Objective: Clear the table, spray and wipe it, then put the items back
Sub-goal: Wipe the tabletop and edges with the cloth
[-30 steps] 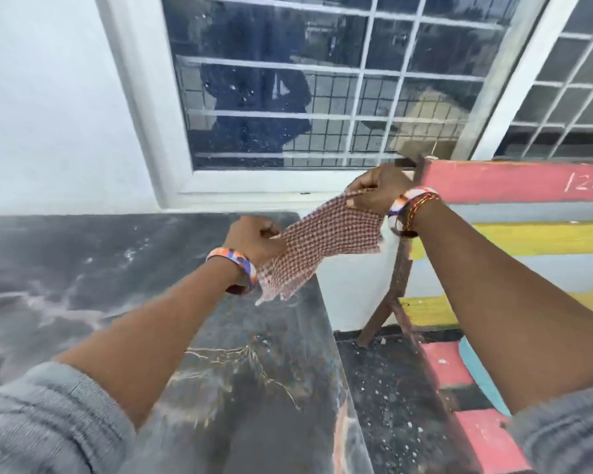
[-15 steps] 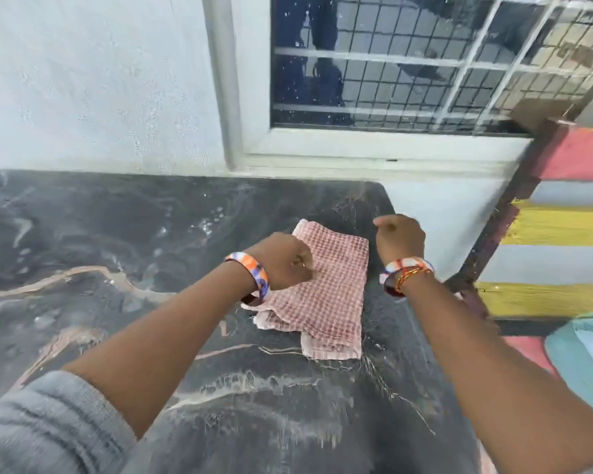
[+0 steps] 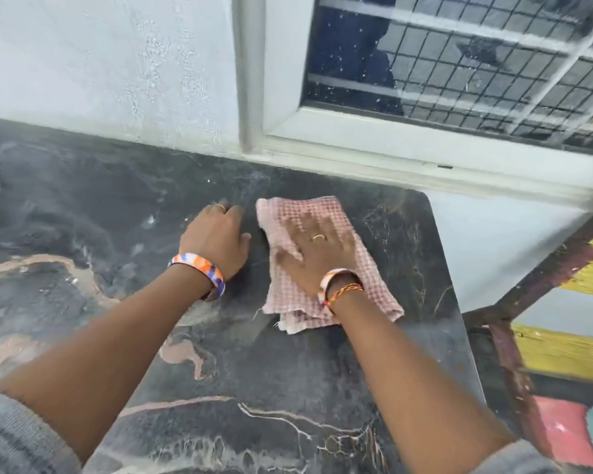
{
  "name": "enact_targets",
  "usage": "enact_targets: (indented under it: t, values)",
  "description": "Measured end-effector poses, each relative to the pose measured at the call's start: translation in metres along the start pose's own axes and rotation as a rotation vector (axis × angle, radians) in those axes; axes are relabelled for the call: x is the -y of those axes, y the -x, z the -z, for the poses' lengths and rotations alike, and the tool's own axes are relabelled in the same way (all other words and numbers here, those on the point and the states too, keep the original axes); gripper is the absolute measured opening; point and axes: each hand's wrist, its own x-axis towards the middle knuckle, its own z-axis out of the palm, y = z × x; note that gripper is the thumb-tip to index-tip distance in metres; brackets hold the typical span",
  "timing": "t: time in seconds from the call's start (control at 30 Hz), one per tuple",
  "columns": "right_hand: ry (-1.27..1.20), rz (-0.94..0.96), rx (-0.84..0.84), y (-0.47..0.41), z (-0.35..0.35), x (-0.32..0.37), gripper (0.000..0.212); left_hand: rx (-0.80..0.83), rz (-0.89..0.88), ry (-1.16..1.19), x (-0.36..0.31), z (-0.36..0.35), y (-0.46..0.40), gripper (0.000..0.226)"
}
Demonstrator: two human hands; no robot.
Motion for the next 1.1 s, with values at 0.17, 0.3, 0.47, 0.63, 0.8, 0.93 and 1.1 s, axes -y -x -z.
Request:
enact_targets:
  t: [0.17, 0.3, 0.47, 0.63, 0.8, 0.93, 1.1]
  values:
    - [-0.120, -0.731, -0.061, -0.029, 0.038, -0.110, 0.062, -0.052, -0.074, 0.060, -0.009, -0.007, -0.015, 0.042]
    - [-0.041, -0.533, -0.079, -0.071, 0.024, -0.048, 0.059, -0.073, -0.026, 0.040, -0.006, -0.008, -0.027, 0.033]
    - [0.054, 0.268, 0.024, -0.097, 0.001, 0.062, 0.054, -0.127, 0.093, 0.001, -0.003, 0.000, -0.040, 0.032]
    - [0.033, 0.085, 0.021, -0.102, 0.022, -0.023, 0.060, -0.058, 0.031, 0.018, -0.010, 0.001, -0.048, 0.034]
    - [0.051, -0.461, -0.031, -0.063, 0.047, -0.136, 0.059, 0.045, -0.079, 0.077, -0.022, -0.002, -0.049, 0.031]
    - [0.003, -0.557, -0.079, -0.060, 0.040, -0.113, 0.057, 0.043, -0.062, 0.073, -0.004, 0.009, -0.040, 0.029]
    - [0.024, -0.420, -0.044, -0.060, 0.023, -0.048, 0.059, 0.019, 0.044, 0.023, 0.053, 0.031, -0.033, 0.034]
